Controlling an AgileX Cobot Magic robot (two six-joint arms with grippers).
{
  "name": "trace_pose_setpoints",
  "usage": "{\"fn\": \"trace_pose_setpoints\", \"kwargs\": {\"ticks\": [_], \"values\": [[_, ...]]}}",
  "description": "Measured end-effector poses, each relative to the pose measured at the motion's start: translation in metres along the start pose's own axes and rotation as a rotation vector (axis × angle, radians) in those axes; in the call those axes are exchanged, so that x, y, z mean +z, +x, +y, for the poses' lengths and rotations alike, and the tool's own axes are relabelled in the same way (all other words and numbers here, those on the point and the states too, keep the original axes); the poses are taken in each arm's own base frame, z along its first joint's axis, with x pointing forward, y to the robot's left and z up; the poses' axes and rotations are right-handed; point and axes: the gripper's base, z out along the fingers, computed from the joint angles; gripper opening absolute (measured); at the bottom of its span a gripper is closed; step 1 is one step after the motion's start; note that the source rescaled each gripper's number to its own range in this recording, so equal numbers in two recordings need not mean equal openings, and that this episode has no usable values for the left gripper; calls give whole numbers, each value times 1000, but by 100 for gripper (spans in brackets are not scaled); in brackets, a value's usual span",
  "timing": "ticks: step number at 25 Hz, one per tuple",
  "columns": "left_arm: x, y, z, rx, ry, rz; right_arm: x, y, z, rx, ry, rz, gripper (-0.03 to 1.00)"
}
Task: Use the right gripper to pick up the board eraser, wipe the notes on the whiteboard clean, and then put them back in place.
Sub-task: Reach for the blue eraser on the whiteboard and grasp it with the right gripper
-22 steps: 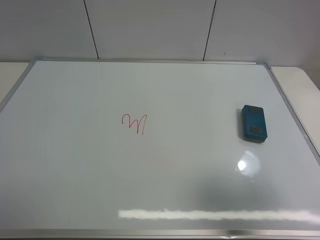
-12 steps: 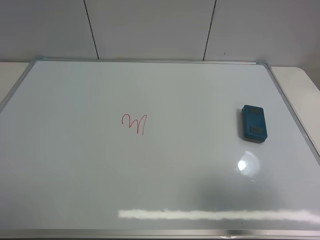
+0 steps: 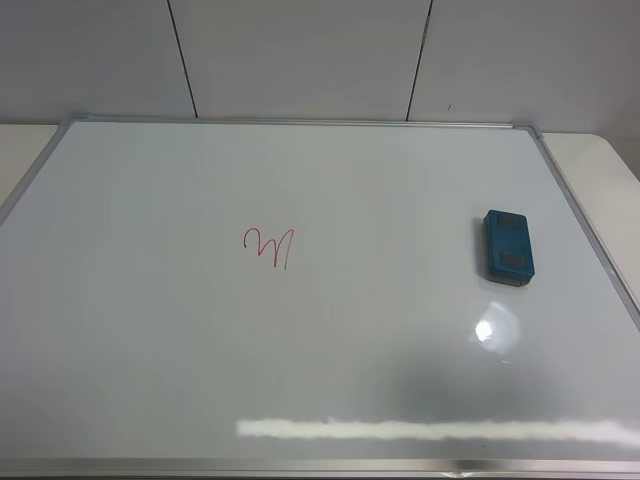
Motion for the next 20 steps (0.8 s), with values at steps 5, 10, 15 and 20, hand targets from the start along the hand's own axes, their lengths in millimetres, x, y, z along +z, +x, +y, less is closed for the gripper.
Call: {"fn": "trace_pose_setpoints", "kwargs": {"ticks": [5,10,15,20], "values": [[0,0,0,0,0,0,7,-12,-2,11,-6,23,100],[0,0,0,0,0,0,23,-26,-5,26,-6,67,100],[0,0,0,0,0,0,38,-37,-9,75,1,70,100],[0,0,0,0,0,0,59,-50,-12,199,-3,81,100]]}}
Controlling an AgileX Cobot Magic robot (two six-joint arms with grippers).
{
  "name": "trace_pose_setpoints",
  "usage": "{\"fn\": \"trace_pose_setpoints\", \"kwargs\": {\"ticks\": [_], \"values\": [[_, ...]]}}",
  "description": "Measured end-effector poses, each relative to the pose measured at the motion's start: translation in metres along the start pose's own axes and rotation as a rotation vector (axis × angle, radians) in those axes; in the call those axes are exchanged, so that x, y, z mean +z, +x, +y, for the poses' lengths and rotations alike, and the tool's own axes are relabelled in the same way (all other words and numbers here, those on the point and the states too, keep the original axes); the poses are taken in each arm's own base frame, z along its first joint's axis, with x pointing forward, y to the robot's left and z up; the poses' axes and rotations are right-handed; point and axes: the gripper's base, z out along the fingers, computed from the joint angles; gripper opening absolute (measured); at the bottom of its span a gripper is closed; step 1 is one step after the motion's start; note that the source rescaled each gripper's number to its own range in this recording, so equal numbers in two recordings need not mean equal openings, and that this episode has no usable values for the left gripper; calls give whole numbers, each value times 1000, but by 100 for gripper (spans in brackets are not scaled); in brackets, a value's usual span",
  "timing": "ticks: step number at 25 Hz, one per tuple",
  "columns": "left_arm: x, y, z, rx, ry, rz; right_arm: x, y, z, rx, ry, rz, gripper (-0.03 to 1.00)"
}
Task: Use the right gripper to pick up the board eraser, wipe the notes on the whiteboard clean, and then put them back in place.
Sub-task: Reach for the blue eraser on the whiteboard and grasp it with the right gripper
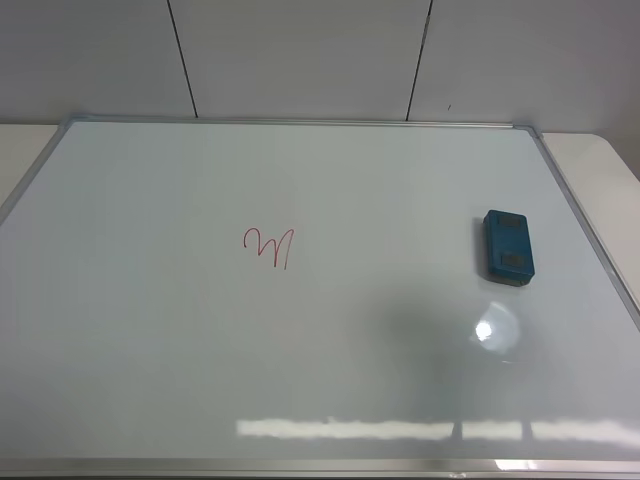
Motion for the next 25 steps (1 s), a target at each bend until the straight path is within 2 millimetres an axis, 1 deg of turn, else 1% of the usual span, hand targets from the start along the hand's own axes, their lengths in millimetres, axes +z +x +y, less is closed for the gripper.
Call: {"fn": "trace_pose_setpoints", "kwargs": {"ticks": [4,14,21,25], "values": [[0,0,0,0,0,0,18,-6,-1,92,0,55,100],[0,0,0,0,0,0,56,-14,-6,189,33,186,100],[0,0,0,0,0,0,72,-36,-5,268,51,294,100],[0,0,0,0,0,0,83,-48,-5,274,66,368,100]]}}
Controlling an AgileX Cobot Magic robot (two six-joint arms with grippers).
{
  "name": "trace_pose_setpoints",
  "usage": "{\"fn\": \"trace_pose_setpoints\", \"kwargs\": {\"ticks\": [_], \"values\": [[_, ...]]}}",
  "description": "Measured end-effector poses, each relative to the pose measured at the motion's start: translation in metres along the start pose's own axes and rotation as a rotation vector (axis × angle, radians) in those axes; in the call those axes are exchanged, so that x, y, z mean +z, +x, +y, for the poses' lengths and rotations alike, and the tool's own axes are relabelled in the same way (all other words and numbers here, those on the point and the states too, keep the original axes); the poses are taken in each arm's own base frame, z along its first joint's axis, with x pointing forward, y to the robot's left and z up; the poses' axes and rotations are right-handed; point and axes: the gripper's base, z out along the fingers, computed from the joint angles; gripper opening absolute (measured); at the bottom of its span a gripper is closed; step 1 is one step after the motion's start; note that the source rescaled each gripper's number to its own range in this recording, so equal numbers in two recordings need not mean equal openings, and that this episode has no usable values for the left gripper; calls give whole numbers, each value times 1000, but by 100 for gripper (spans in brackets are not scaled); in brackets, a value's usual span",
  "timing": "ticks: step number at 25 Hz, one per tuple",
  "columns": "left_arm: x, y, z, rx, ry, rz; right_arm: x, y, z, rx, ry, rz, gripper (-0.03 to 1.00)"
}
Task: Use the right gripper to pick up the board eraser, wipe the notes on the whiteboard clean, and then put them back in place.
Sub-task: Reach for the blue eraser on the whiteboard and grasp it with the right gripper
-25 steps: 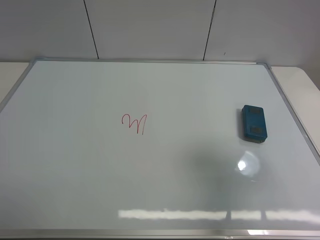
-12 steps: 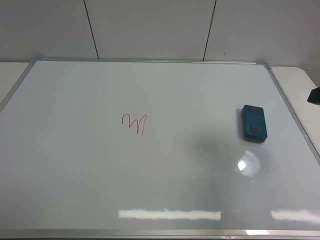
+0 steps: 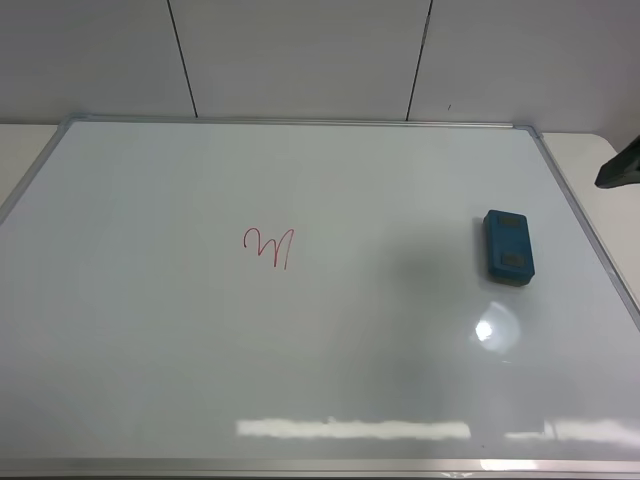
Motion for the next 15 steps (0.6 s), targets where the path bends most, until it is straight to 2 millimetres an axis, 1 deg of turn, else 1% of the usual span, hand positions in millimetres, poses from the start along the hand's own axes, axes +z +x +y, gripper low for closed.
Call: {"fn": "trace_pose_setpoints", "kwargs": {"ticks": [3,6,15], "values": [[0,0,0,0,0,0,4,-10,2,-3,19,40,100],[0,0,0,0,0,0,12,-17,4,7,33,90,100],[0,0,0,0,0,0,54,-30,2,31,81,237,100]]}}
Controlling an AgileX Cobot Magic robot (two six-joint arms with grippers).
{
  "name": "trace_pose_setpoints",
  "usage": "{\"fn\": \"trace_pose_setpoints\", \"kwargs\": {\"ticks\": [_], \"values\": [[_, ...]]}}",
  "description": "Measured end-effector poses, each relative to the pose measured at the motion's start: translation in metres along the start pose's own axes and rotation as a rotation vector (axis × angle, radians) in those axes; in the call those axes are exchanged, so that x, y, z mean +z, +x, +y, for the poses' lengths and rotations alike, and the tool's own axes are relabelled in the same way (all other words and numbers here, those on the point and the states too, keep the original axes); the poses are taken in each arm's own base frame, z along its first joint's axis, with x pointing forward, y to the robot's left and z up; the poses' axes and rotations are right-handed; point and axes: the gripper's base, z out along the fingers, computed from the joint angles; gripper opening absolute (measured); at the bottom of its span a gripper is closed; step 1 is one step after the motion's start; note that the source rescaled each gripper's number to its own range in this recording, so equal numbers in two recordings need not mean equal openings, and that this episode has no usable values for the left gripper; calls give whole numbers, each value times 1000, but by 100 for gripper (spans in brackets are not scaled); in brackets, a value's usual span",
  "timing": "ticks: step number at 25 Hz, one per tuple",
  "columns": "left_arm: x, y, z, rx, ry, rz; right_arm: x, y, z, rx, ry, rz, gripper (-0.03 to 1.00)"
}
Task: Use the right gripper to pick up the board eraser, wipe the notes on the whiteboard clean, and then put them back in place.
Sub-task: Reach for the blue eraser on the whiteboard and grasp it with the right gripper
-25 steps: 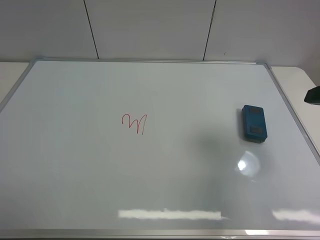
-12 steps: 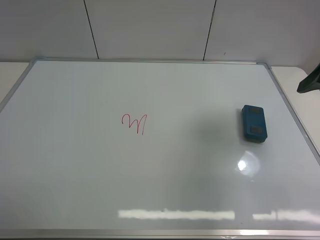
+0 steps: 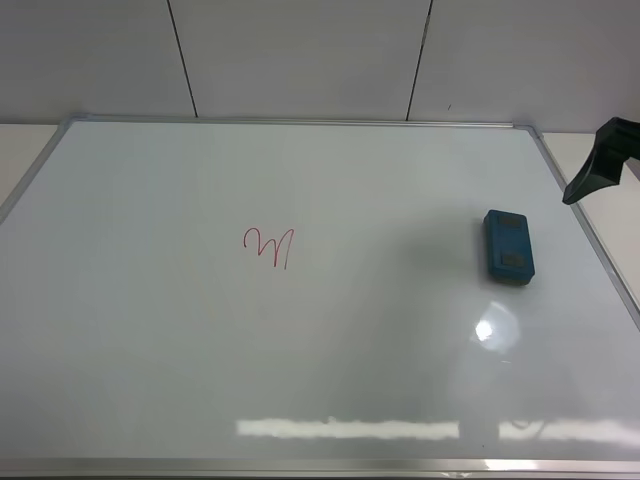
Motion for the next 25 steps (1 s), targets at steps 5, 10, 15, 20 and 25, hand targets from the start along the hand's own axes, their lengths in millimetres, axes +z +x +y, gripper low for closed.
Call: {"fn": "trace_pose_setpoints", "kwargs": {"ticks": [5,10,15,20,25], "values": [[0,0,0,0,0,0,18,-10,0,4,26,56,100],[0,0,0,0,0,0,29,-19,0,-3,50,90,100],[0,0,0,0,0,0,41,-29,9,-33,86,142,100],[0,0,0,0,0,0,59,-41,33,-90,102,204,100],[0,0,0,0,0,0,78,-47,56,-140,116,245,100]]}}
